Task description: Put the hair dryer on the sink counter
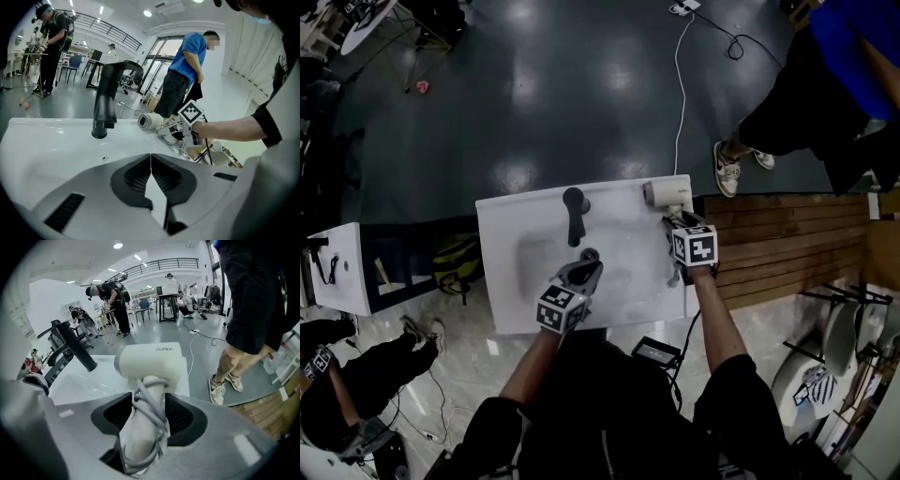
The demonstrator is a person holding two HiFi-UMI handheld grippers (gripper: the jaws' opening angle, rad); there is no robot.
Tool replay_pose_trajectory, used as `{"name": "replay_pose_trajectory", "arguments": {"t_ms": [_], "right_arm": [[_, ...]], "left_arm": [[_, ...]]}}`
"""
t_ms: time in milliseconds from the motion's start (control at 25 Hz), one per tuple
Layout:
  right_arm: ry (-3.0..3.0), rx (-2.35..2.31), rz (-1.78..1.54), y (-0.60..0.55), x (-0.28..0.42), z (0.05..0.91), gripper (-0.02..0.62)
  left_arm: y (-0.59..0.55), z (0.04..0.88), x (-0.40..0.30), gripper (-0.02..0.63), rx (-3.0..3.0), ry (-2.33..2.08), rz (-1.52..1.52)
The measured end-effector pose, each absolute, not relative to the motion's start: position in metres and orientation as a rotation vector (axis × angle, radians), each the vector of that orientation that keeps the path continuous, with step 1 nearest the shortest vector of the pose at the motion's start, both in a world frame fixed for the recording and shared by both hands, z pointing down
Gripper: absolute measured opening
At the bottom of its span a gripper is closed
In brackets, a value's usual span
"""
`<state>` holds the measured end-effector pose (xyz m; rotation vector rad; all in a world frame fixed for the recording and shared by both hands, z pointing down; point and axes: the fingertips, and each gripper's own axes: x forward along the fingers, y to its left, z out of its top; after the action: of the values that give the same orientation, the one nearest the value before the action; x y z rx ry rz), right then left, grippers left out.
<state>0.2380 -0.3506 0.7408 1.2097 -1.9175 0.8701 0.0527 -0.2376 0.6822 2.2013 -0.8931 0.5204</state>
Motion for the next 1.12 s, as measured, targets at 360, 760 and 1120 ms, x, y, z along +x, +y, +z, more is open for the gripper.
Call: {"name": "replay_pose_trajectory", "arguments": {"t_ms": [360,760,1120], "right_arm": [[-1.959,1.311,0.828,-0.342,0.243,0.713,0.216],[-2.003,1.422,0.759,-0.324,0.254,0.683,0.095],[-2.086,1.468,0.718,-0.294,0.247,0.659,0.007]], "left_arm": [[-0.237,0.677,0.046,0.012,2.224,-0.904,0.507],[-0.228,0.664,0.049,0.012,2.244,-0.898,0.509],[-0.215,0.648,0.042,0.012,2.27,-0.928,0.491]]}}
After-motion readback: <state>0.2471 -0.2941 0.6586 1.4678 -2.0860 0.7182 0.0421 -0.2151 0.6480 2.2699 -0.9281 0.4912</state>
